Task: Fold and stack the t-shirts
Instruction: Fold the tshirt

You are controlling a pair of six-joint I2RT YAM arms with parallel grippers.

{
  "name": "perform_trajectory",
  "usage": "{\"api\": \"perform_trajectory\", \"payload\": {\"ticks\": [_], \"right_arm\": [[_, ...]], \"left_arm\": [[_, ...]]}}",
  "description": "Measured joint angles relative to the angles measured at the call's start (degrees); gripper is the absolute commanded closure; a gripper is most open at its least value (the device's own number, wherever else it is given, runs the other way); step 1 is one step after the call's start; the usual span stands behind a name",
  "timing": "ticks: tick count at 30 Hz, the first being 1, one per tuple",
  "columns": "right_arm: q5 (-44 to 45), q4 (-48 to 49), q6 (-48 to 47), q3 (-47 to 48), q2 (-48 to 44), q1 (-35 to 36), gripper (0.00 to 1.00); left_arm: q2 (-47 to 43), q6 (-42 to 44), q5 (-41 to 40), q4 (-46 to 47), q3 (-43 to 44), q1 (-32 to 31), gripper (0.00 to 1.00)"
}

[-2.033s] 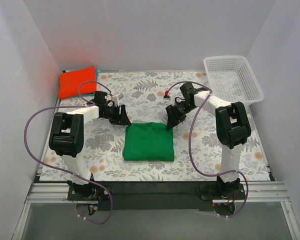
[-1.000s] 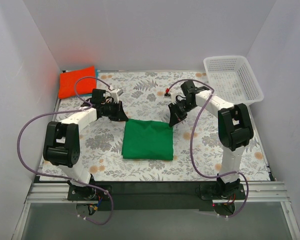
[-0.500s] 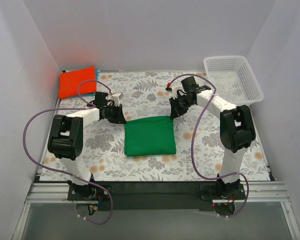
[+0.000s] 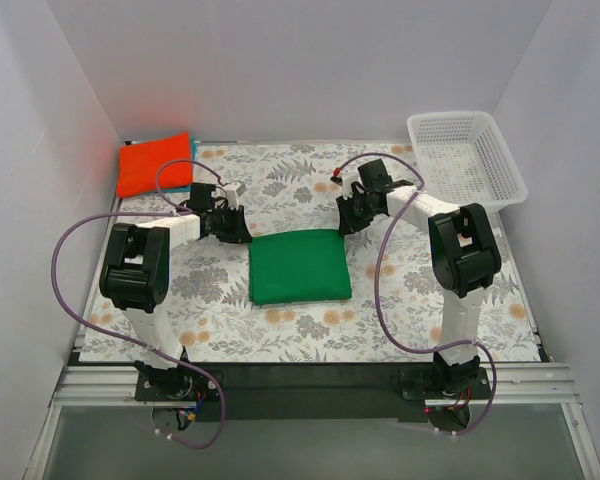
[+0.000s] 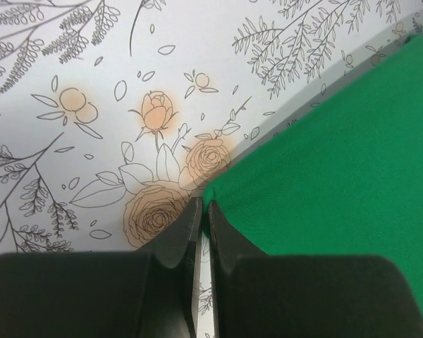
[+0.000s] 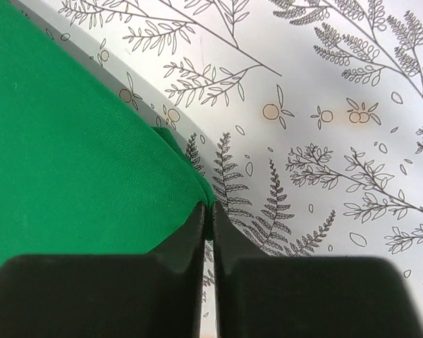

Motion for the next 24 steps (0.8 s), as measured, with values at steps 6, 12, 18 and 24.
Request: {"api": "perform_trajectory", "payload": {"ticks": [6,12,18,24], "right_arm": [[1.3,0.7,1.3,0.7,-1.0,-0.4,0.3],[-2.1,-0.1,1.9,1.9,-9.3,-2.1,0.37],[-17.9,5.9,8.3,-3.7,-19.0,-1.9,0.57],[-28.9,13.2,17.9,-7.8,-9.0,0.9,0.82]], "left_arm": [[-0.2,-0.1,-0.6,-1.5,3.5,1.1,0.59],[-7.7,-2.8,4.6,-3.3,2.9,5.2,0.5],[-20.9,-11.7,18.8,1.8,-6.7,4.0,0.51],[-12.0,-23.9,24.9,12.1,-10.3,-0.4,0.57]]}}
